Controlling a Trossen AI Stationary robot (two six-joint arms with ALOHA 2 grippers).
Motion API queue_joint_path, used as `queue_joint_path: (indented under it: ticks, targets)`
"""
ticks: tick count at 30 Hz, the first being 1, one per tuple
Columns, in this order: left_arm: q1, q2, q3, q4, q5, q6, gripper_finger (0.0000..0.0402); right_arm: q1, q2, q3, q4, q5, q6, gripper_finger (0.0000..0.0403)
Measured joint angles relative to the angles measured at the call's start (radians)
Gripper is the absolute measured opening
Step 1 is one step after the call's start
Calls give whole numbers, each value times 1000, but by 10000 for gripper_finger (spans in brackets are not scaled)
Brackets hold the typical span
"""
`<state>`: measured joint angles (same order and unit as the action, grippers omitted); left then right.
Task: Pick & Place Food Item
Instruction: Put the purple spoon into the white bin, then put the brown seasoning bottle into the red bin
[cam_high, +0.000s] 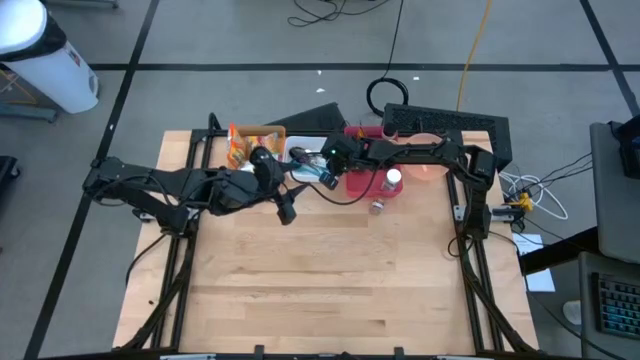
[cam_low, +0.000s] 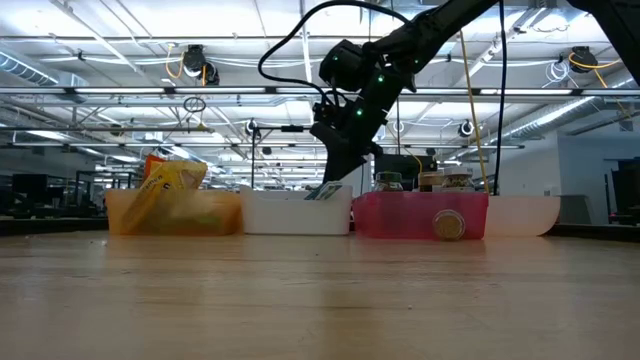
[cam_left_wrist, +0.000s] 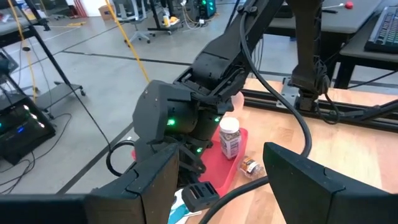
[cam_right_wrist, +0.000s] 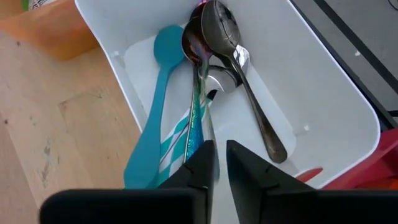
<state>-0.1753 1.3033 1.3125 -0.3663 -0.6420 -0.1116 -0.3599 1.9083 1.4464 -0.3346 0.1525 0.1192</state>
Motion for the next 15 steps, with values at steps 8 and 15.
queue_joint_path:
  ticks: [8,15]
  targets:
    - [5,0,0,-18,-47,-2,241,1,0,0,-1,-25,-18,86]
    - [5,0,0,-149,-83,-64,241,1,-43,-2,-68,-135,-99,145]
